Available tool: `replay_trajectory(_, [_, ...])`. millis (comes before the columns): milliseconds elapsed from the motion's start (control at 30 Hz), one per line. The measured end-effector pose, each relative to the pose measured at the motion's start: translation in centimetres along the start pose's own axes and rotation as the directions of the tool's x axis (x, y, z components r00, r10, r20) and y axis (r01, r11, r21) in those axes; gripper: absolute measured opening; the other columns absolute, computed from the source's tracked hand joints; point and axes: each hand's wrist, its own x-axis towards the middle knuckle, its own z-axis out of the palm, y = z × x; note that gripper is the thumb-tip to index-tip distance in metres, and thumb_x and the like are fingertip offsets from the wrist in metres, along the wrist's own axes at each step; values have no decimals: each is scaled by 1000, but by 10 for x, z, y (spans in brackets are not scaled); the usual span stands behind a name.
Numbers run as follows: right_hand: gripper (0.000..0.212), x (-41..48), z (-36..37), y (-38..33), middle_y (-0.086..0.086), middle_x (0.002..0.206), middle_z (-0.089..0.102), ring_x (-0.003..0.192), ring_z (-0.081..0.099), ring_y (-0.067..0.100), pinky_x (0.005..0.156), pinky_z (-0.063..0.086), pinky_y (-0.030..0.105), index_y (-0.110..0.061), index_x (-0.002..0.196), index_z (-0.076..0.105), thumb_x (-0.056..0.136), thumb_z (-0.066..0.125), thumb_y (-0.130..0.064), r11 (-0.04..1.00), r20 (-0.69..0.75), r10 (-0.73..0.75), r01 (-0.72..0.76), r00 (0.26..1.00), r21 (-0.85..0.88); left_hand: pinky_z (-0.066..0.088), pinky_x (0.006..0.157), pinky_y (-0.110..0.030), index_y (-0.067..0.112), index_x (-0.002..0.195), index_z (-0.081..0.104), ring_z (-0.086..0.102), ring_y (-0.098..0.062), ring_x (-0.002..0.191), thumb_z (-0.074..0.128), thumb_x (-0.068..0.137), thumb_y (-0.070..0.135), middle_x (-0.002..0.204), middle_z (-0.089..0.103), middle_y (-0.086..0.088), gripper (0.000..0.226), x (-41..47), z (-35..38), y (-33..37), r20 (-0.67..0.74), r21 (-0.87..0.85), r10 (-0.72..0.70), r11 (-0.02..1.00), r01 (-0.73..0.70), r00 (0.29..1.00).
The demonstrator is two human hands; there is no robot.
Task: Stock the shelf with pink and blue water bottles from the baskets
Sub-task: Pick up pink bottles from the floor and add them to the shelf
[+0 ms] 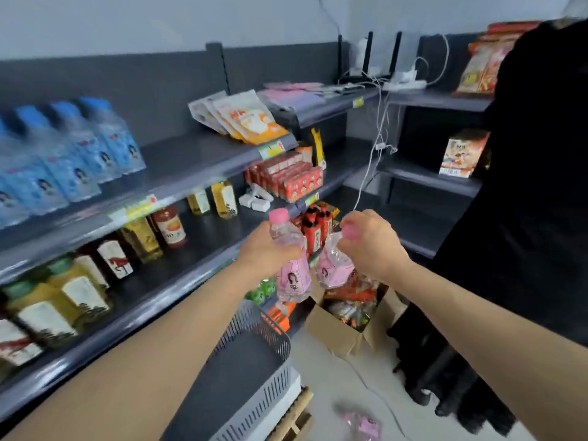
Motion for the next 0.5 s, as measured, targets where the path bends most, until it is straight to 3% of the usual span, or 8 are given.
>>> replay_trajectory(67, [22, 5, -18, -40, 12, 97, 53, 85, 45, 21, 75, 38, 30, 1, 103, 60, 82, 55, -7, 996, 6, -89, 88, 996, 33, 50, 76, -29, 20, 86, 61, 62, -15, 81, 72, 71, 12, 87, 65, 1, 21, -18, -39, 18, -67, 6, 24, 1000, -24, 997])
replay_trajectory(200, [15, 12, -34, -108, 14, 100, 57, 97, 52, 28, 76, 38, 31, 1, 93, 60, 81, 57, -7, 948, -8, -291, 289, 957, 130, 54, 79, -33, 22, 102, 59, 64, -15, 85, 78, 64, 27, 96, 67, 1, 42, -52, -107, 40, -238, 47, 30, 999, -20, 971])
replay_trajectory(267, [18, 13, -33, -137, 12, 103, 55, 96, 52, 28, 78, 38, 31, -1, 98, 59, 83, 57, -10, 921, 1, -360, 356, 933, 156, 53, 80, -34, 22, 101, 58, 64, -16, 86, 78, 66, 26, 96, 67, 0, 40, -73, -137, 48, -314, 88, 37, 996, -10, 949])
replay_trajectory(400, [21, 11, -26, -197, 11, 106, 54, 94, 54, 29, 81, 38, 30, -4, 104, 59, 83, 57, -8, 849, 2, -486, 471, 874, 240, 50, 82, -34, 25, 87, 56, 64, -18, 87, 77, 70, 20, 92, 67, 0, 27, -119, -191, 50, -444, 103, 13, 994, 36, 896])
replay_trajectory(500, [22, 6, -18, -240, 8, 105, 53, 96, 54, 27, 80, 38, 28, -6, 107, 59, 85, 55, -8, 794, 32, -565, 534, 824, 290, 45, 68, -24, 27, 79, 53, 60, -13, 79, 75, 73, 18, 84, 63, 6, 25, -151, -229, 42, -546, 104, 2, 992, 66, 838])
